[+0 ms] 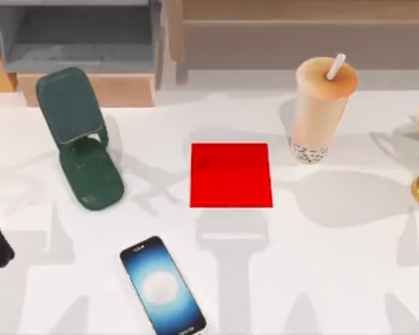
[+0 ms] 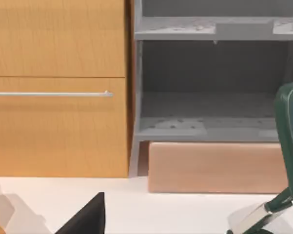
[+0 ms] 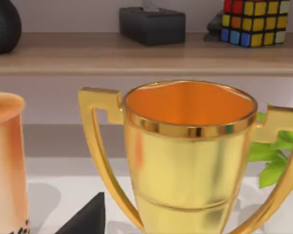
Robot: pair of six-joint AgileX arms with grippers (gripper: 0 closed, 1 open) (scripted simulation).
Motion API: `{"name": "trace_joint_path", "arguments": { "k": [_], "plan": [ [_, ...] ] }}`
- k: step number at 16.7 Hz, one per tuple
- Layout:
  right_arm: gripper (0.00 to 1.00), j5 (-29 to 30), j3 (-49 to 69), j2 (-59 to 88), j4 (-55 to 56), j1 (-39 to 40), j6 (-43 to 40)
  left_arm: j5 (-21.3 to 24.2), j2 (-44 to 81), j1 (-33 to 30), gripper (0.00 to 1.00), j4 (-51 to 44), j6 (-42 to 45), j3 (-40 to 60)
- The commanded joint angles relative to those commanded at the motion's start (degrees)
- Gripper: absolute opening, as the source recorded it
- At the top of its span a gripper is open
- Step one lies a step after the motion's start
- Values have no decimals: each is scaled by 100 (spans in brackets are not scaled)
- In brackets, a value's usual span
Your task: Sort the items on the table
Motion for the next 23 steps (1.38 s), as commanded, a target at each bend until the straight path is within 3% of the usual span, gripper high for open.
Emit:
{"name": "trace_joint_path", "arguments": {
  "k": [4,8,23],
  "plan": [
    [100,0,0,0,0,0,0,12,175,14,100,-124,-2,173],
    [100,0,0,0,0,0,0,40,1255,132,100,-853,9,1212],
    [100,0,0,0,0,0,0,-4,9935,1161,100,-5815,113,8614]
  ]
}}
